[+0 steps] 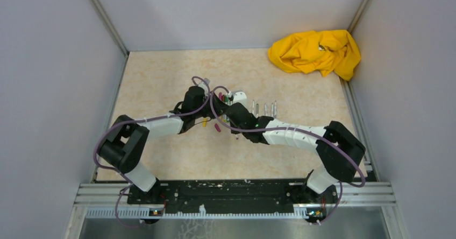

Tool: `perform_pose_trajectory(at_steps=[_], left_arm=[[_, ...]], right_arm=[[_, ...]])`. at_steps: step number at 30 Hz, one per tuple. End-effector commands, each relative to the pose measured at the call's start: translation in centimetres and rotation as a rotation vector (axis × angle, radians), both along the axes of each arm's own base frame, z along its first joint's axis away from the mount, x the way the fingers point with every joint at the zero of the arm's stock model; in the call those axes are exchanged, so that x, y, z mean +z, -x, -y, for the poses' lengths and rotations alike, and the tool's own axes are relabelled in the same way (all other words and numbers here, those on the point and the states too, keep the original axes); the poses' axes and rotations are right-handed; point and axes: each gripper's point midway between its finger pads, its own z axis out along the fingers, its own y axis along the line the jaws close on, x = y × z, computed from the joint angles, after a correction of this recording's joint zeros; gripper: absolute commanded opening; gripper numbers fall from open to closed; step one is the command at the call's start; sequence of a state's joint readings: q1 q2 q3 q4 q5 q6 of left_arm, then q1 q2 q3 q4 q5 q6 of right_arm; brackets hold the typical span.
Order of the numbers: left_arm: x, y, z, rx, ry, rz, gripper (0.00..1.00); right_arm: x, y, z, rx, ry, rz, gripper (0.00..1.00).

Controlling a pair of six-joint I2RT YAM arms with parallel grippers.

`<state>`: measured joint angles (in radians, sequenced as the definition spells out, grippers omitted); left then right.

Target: Open the pen caps

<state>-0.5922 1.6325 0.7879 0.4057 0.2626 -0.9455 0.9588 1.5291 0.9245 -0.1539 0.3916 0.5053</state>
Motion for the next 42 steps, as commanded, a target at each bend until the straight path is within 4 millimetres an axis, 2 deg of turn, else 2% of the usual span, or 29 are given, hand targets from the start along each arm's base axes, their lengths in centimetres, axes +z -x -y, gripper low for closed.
perform_pose_trajectory(at_steps=[1, 5, 7, 12, 16, 18, 23, 30, 34, 38, 42], left_arm=[[2.4, 0.7, 0.7, -0.057, 0.052, 0.06, 0.0], [2.6, 0.9, 0.9, -0.067, 0.062, 0.059, 0.0], [2.7, 0.9, 0.9, -0.067, 0.062, 0.061, 0.0], [2.6, 0.5, 0.9, -0.051, 0.06, 0.062, 0.0], [2.5, -1.0, 0.0, 0.018, 0.028, 0.085, 0.0], [2.7, -2.2, -0.5, 0.05, 0.009, 0.094, 0.0], [4.1, -5.3, -1.9, 0.113, -0.026, 0.117, 0.0], [4.6, -8.1, -3.8, 0.172, -0.097, 0.129, 0.0], [4.5, -8.7, -4.4, 0.191, -0.08, 0.11, 0.0], [4.7, -9.0, -4.0, 0.179, -0.007, 0.079, 0.0], [4.5, -9.0, -4.7, 0.18, -0.088, 0.073, 0.0]], right_arm=[[1.6, -1.7, -0.7, -0.024, -0.032, 0.057, 0.15], [1.2, -2.0, -0.4, -0.028, -0.03, 0.052, 0.13], [1.1, -2.0, -0.3, -0.027, -0.031, 0.05, 0.0], [0.6, -1.6, 0.0, -0.022, -0.029, 0.034, 0.0], [-0.4, -0.3, 0.6, -0.013, -0.043, 0.0, 0.0], [-1.7, 0.9, 1.6, -0.017, -0.043, -0.024, 0.0], [-3.0, 2.5, 3.4, -0.044, -0.055, -0.037, 0.0], [-1.6, 3.0, 4.6, -0.062, -0.073, -0.012, 0.0], [-1.4, 3.2, 4.9, -0.062, -0.08, -0.01, 0.0], [-1.6, 3.4, 5.3, -0.076, -0.083, -0.001, 0.0], [-0.1, 2.6, 6.2, -0.119, -0.065, 0.045, 0.0]])
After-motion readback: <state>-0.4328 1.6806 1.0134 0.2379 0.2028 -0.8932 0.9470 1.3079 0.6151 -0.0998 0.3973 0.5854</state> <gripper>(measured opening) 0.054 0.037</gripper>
